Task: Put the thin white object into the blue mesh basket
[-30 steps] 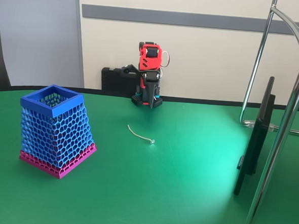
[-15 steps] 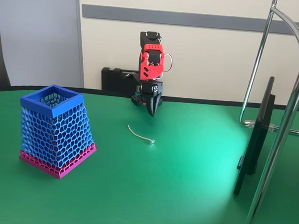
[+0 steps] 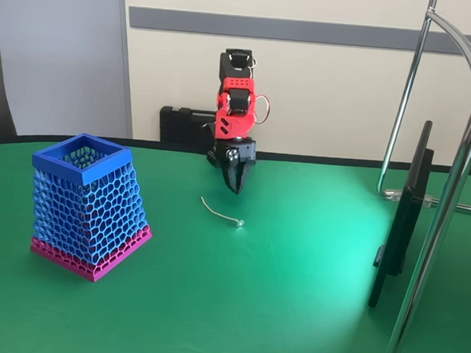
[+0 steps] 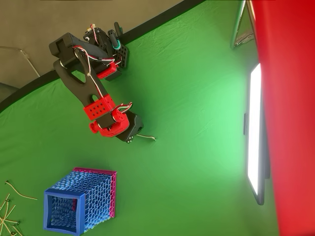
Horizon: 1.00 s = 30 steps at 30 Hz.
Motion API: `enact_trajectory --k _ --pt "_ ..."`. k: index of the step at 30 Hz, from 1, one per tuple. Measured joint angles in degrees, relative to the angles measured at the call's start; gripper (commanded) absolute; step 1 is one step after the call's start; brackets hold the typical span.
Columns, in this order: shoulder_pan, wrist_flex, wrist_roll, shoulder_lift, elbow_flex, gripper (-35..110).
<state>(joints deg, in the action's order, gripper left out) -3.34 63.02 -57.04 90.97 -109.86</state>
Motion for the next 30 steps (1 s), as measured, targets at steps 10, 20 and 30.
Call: enact_trajectory --k 10,20,30 --pt "-1.3 0.2 -1.3 -8.6 7.4 15" --pt "-2.3 0.5 -3.2 -14.1 12.3 22" --pt "-4.2 2.6 -3.2 -19.4 17.1 22"
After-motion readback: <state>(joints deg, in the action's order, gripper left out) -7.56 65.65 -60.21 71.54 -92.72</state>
